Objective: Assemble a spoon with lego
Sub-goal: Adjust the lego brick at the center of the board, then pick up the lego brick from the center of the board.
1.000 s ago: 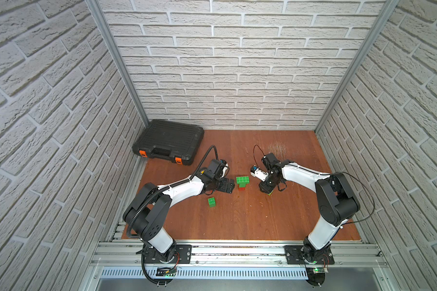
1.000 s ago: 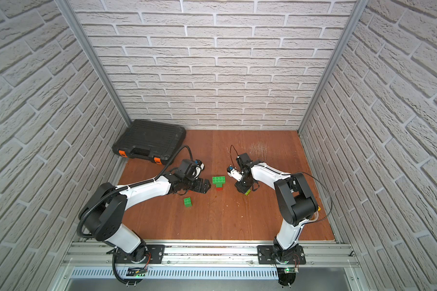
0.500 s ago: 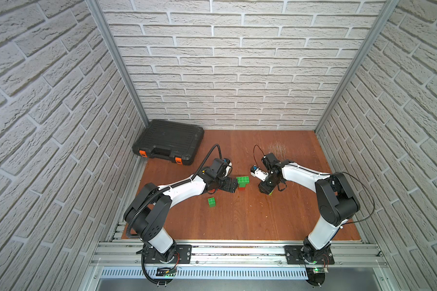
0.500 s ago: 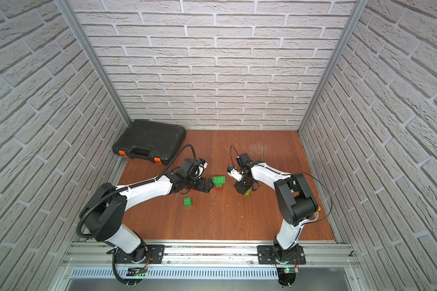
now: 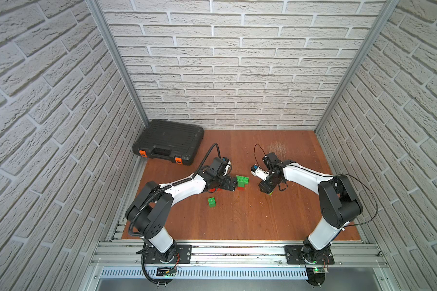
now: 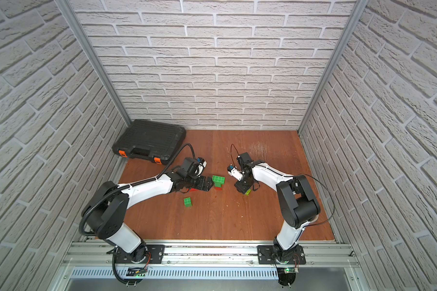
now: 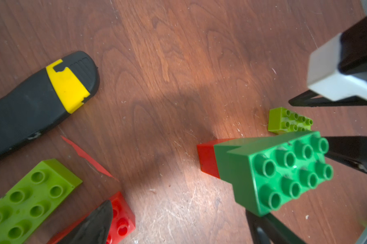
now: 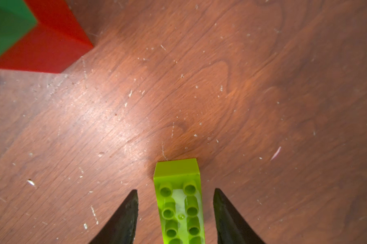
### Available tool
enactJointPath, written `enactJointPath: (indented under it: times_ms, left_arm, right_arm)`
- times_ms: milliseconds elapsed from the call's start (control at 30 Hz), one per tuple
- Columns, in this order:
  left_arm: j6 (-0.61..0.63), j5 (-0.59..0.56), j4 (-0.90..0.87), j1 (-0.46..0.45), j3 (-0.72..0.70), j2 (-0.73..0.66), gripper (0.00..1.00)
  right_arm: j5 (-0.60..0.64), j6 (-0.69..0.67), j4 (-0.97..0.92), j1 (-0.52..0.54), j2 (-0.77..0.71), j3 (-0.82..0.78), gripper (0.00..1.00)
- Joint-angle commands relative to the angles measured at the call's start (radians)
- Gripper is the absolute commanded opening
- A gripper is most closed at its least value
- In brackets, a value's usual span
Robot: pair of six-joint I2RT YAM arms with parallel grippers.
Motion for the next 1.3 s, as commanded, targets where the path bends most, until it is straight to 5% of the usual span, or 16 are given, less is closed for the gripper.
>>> enactJointPath:
  times_ms: [0,433,833,1000,1267]
  left_arm:
    - [-0.01,0.007,0.034,0.007,0.0,-0.001,0.98]
    - [0.009,0.019,0.045,0.023,-0.06,-0.064,0.98]
    - [0.013,0.024,0.048,0.037,-0.081,-0.103,0.98]
    - [0.015,0.033,0.079,0.039,-0.108,-0.131,0.98]
    - [-0.046,0.142,0.205,0.098,-0.172,-0.194,0.95]
  right_arm:
    - [0.006,-0.003,-0.006,0.001,-0.041,-0.019,0.57]
    - [0.027,-0.018,-0.012,-0.003,-0.011,-0.022,0.41]
    - [0.043,-0.031,-0.02,0.001,0.019,-0.017,0.38]
    - [0.048,-0.033,-0.024,0.006,0.025,-0.011,0.28]
    - [-0.015,-0.061,-0.143,0.02,-0.19,0.061,0.18]
